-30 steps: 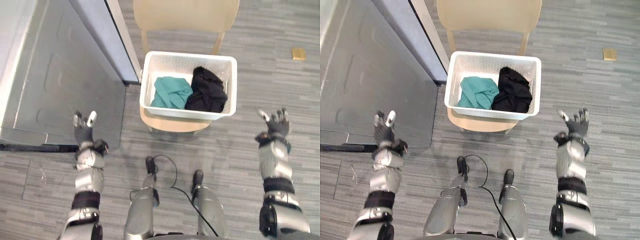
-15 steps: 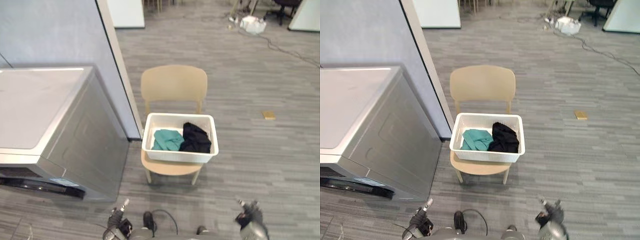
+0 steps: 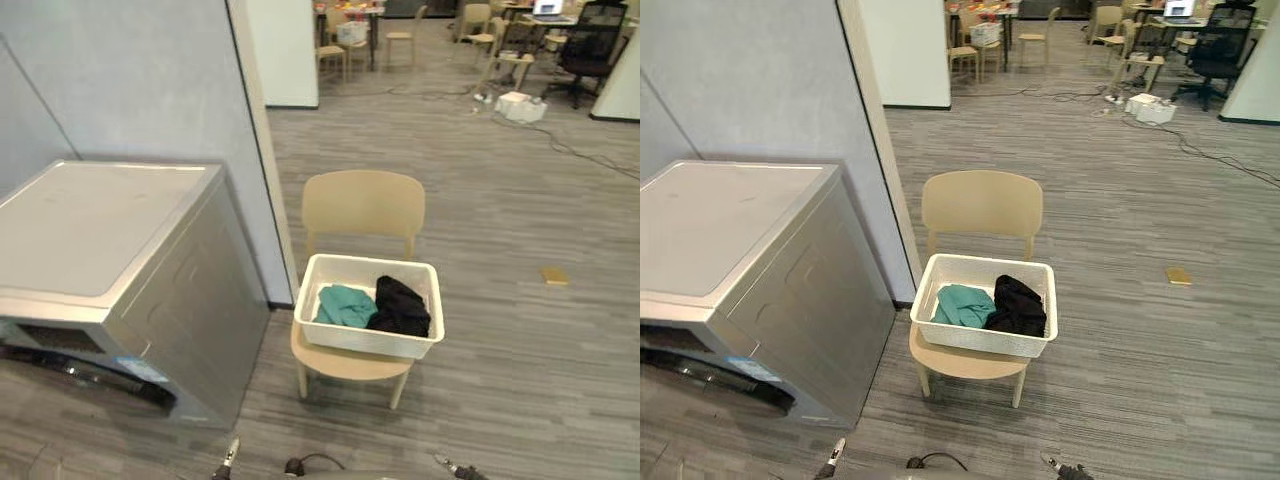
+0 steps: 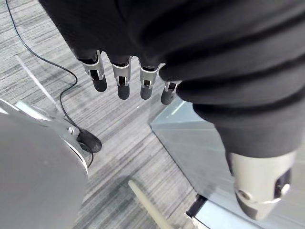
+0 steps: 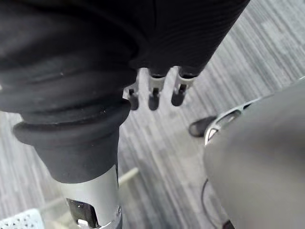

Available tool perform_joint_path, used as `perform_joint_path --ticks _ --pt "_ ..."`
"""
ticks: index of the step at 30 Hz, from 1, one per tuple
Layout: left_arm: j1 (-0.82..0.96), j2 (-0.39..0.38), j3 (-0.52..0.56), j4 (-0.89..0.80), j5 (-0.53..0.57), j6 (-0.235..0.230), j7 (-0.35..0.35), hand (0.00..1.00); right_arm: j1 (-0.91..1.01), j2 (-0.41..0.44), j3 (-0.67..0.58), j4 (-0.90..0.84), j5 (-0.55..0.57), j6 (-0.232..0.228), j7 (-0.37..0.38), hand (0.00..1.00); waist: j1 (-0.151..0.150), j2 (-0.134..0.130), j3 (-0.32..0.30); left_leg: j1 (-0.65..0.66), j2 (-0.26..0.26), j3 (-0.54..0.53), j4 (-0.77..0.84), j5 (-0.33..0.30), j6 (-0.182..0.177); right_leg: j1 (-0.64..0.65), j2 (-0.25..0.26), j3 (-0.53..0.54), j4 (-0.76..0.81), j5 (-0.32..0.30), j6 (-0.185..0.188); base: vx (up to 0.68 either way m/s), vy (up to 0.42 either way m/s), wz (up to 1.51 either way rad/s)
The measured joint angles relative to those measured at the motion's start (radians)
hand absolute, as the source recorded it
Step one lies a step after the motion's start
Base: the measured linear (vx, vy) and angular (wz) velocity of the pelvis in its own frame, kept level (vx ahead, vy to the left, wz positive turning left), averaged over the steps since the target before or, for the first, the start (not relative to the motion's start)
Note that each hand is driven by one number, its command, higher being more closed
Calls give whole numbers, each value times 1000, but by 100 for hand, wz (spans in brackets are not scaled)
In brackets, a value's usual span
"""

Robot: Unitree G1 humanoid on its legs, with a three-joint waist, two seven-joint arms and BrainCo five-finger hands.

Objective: Pick up the laundry basket with both hands and put the clothes into the washing machine.

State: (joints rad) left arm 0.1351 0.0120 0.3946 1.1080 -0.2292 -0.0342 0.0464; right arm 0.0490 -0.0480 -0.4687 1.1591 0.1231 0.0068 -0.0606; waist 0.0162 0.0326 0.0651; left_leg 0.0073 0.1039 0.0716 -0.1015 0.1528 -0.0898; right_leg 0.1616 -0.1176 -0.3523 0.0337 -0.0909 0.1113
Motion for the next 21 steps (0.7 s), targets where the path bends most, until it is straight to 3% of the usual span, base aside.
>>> perform_joint_path --ticks 5,6,8,9,11,12,13,14,15,17,18,21 --pt "-7 -30 5 -46 -36 -21 3 0 -36 -2 103 -23 1 -2 -2 0 4 13 24 -99 -5 -101 5 53 23 -72 -7 -123 113 -39 -22 -18 -39 71" --pt "-22 -29 15 -48 -39 -21 4 0 -55 9 94 -33 2 -2 -5 0 0 -10 34 -123 -1 -50 14 3 31 -93 -36 -154 114 -39 -29 -1 25 67" --pt "-46 -2 53 -50 -41 -21 5 0 -85 33 81 -44 1 -4 -5 0 2 -65 73 -186 4 80 327 -88 98 -86 -112 -188 158 -38 -29 94 44 50" --pt "-38 0 60 -49 -39 -21 8 0 -86 33 67 -51 1 -5 -5 0 -3 -65 74 -188 23 124 403 -130 112 -73 -128 -201 174 -37 -27 103 57 54" --pt "-37 -26 68 -47 -34 -20 10 0 -83 22 -13 -56 2 -4 -5 0 -7 -33 64 -166 19 165 376 -149 112 -64 -145 -236 238 -37 -29 18 137 81" --pt "-39 -25 75 -46 -23 -20 12 0 -77 28 -53 -42 2 -4 -4 0 -22 -40 47 -136 5 161 271 -158 109 -76 -151 -247 206 -23 -44 14 163 82" --pt "-41 -13 91 -42 -11 -19 16 0 -79 48 -71 -38 2 -4 -4 0 -26 -64 43 -128 -3 194 223 -165 101 -63 -162 -258 175 -23 -31 81 132 93" --pt "-58 9 135 -31 10 -11 25 0 -93 74 -91 -35 4 -5 -10 0 -32 -84 58 -142 41 308 286 -201 105 -39 -168 -297 148 -7 10 86 6 85" --pt "-58 7 152 -22 22 -6 31 0 -88 66 -110 -22 4 -3 -15 0 -48 -83 60 -146 69 332 309 -188 60 -22 -172 -322 153 -1 16 80 2 88" --pt "-51 12 128 -16 28 -8 39 0 -74 65 -114 7 4 3 -26 0 -42 -92 59 -95 11 298 232 -163 70 9 -205 -336 160 47 12 58 183 66" --pt "-46 20 69 -16 39 -8 41 0 -55 66 -109 7 3 3 -25 0 -38 -74 59 -59 -23 275 173 -137 83 15 -220 -333 170 80 0 74 285 59" --pt "-56 53 -52 -20 45 -21 40 0 -51 58 -79 5 -15 19 -28 0 -32 -93 45 -45 -107 221 129 -130 96 34 -290 -331 211 98 16 48 185 66"
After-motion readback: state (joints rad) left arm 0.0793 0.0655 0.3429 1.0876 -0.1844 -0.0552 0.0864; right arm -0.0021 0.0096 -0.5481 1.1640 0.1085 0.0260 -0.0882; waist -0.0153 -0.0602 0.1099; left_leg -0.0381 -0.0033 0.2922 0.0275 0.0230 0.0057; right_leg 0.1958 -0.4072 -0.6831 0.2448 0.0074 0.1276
